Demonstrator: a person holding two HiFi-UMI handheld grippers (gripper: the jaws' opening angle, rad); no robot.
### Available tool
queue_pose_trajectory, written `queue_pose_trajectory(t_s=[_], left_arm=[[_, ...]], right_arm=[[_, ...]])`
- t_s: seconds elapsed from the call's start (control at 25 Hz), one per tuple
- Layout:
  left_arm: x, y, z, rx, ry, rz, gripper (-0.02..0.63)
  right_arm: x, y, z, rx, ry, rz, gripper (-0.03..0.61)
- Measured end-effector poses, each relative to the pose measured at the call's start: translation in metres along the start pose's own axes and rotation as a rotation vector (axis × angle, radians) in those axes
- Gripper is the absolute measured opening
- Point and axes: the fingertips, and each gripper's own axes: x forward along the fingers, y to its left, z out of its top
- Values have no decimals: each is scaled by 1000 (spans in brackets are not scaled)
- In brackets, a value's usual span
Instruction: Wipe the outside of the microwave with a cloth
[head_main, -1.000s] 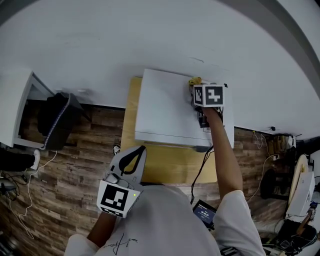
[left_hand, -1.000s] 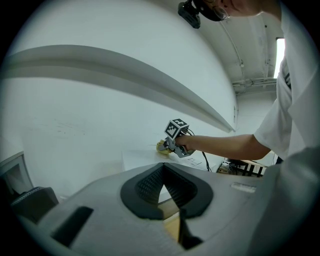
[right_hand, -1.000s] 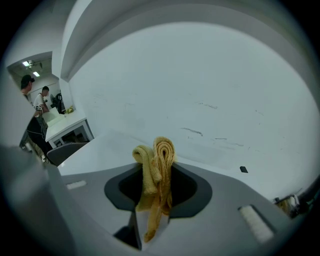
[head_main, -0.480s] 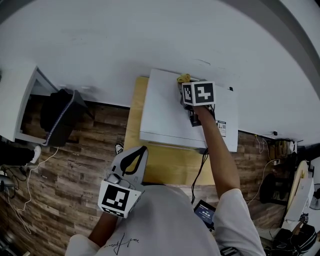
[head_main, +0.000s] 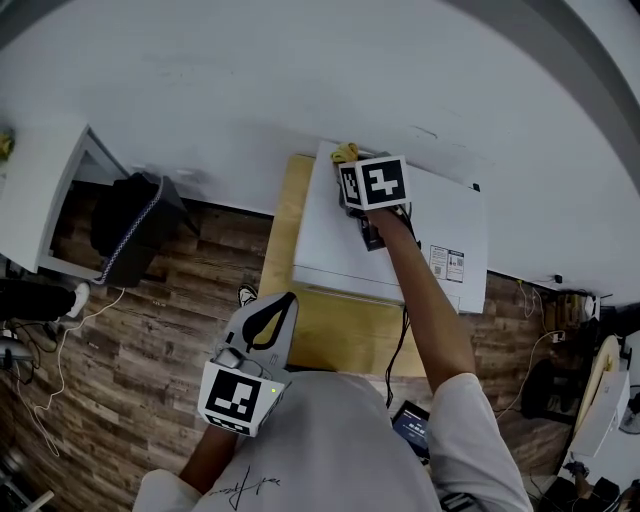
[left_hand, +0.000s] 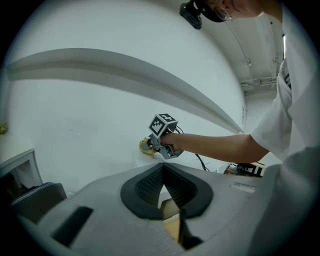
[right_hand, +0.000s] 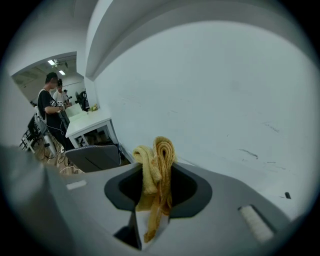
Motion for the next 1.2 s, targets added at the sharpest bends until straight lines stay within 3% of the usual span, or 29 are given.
queue_pose_trajectory(t_s=[0.32, 0.6, 0.88, 1.2], left_arm=[[-7, 8, 0, -1, -1, 28, -11], [-14, 2, -2, 9, 4, 23, -11], [-7, -21, -3, 29, 2, -36, -11], [1, -50, -11, 37, 23, -96, -11]], right_arm=[[12, 44, 14, -66, -13, 80, 124], [-20, 65, 26, -70, -92, 152, 126], [-66, 29, 21, -42, -152, 112, 126], [-112, -48, -25, 41, -141, -26, 126]])
